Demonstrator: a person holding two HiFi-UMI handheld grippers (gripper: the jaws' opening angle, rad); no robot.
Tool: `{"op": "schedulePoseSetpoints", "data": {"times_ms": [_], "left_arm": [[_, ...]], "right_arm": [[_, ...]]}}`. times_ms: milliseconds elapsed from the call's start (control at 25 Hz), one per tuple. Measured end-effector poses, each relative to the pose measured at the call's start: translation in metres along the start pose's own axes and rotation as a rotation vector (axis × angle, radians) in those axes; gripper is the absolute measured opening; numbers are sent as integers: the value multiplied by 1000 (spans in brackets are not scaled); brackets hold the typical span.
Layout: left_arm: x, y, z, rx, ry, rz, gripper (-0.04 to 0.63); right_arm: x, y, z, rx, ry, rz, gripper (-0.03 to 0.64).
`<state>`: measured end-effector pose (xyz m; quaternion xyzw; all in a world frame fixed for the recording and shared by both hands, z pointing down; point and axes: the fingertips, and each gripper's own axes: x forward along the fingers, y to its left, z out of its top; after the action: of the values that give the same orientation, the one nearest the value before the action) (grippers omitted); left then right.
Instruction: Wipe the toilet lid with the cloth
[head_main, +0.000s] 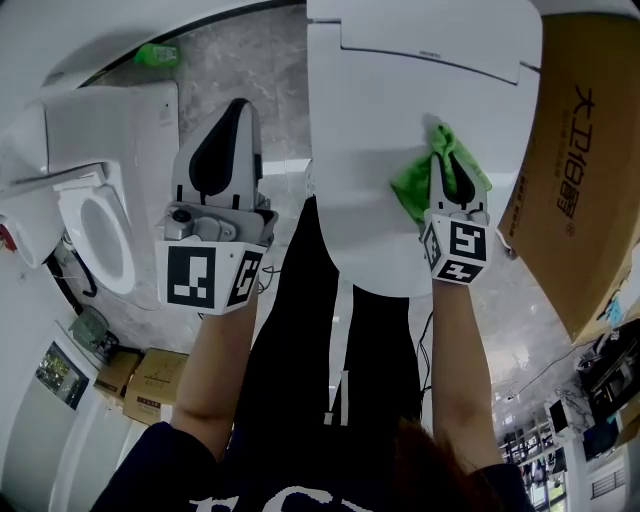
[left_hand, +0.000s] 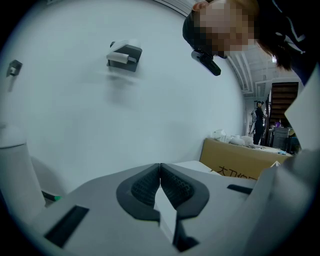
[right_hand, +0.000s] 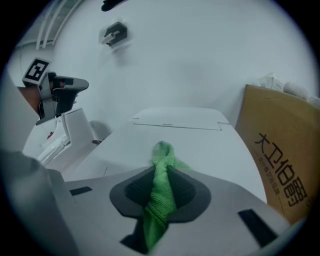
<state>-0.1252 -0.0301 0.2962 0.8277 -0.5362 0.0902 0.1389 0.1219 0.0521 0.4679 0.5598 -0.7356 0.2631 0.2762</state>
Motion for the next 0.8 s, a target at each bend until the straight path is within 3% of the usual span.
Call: {"op": "schedulePoseSetpoints", "data": {"times_ms": [800], "left_arm": [[-18, 45, 4, -11, -18, 74, 21]], "right_arm": [[34, 155, 22, -307, 31, 322, 80]]}}
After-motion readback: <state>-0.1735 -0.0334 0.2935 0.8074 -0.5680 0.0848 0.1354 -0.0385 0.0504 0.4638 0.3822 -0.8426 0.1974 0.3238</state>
